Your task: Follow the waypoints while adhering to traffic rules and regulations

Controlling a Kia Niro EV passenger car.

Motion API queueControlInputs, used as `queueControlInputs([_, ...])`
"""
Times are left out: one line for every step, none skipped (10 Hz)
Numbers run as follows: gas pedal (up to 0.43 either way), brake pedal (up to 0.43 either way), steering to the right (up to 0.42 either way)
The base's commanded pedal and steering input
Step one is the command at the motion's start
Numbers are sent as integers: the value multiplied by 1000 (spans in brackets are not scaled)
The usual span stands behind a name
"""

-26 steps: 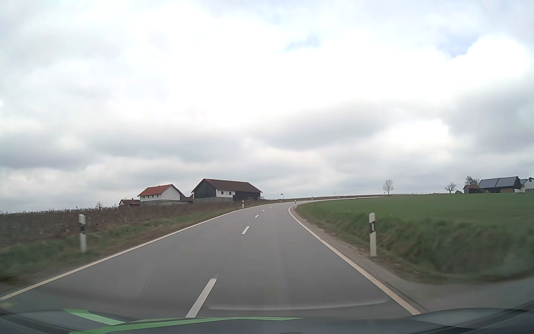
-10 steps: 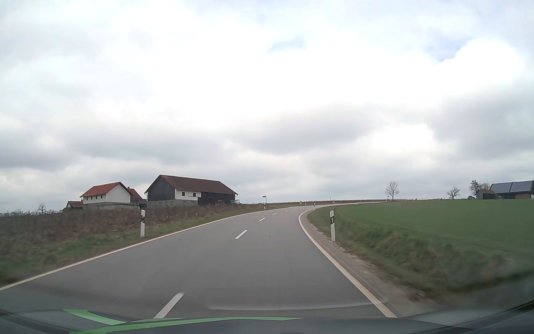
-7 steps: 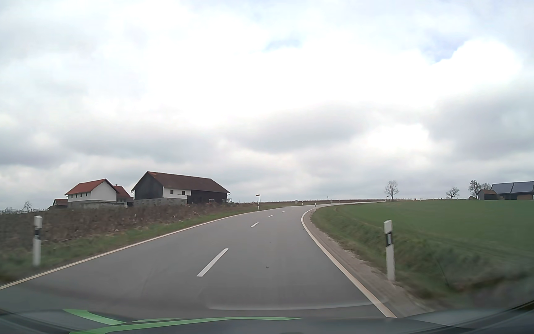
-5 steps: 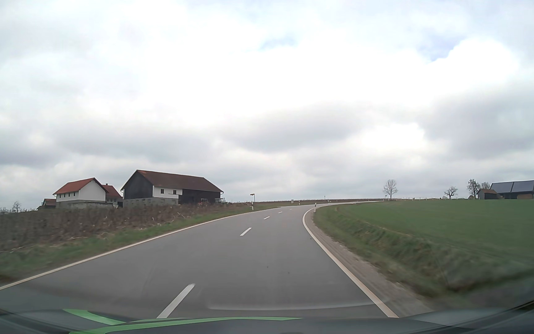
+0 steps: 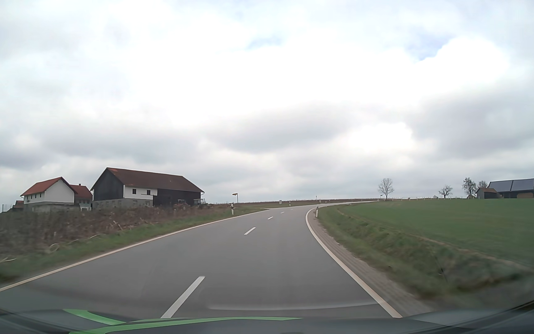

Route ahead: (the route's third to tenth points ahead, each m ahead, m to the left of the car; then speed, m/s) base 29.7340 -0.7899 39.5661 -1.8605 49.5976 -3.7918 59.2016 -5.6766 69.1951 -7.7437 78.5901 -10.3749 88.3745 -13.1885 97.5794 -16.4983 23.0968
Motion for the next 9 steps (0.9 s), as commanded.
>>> queueControlInputs([319,0,22])
queueControlInputs([319,0,22])
queueControlInputs([319,0,23])
queueControlInputs([319,0,23])
queueControlInputs([319,0,23])
queueControlInputs([319,0,22])
queueControlInputs([319,0,23])
queueControlInputs([319,0,23])
queueControlInputs([319,0,23])
